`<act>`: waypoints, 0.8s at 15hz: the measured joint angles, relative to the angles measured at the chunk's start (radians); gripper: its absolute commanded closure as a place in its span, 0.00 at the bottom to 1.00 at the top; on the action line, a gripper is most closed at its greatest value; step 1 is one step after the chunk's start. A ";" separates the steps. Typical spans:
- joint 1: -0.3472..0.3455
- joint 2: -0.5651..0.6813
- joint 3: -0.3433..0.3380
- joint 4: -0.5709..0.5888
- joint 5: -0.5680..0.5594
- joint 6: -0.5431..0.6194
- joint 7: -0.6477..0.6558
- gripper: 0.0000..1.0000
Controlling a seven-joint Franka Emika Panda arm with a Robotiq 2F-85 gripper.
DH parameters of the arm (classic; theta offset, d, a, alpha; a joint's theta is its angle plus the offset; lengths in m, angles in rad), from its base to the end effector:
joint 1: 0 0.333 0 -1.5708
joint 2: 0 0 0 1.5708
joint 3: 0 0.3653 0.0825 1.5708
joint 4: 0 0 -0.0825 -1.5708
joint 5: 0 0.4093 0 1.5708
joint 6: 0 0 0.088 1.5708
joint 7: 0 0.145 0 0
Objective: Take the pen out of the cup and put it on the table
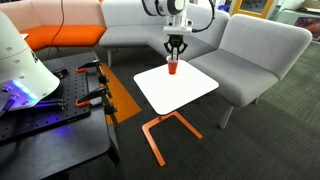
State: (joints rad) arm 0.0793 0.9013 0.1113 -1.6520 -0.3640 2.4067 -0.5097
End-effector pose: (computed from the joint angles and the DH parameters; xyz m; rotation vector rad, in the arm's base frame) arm 0.6922 0.1173 0.0474 2.6854 1.3840 -0.2292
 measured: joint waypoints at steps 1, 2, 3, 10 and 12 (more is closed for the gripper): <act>0.000 0.009 0.001 0.012 0.000 -0.012 -0.003 0.71; -0.001 0.017 0.001 0.023 0.000 -0.024 -0.007 0.71; -0.001 0.024 0.002 0.034 0.000 -0.036 -0.014 0.72; -0.001 0.067 0.010 0.085 0.000 -0.081 -0.019 0.74; -0.001 0.075 0.010 0.095 0.000 -0.097 -0.020 0.75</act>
State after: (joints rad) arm 0.0788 0.9767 0.1216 -1.5565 -0.3643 2.3100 -0.5299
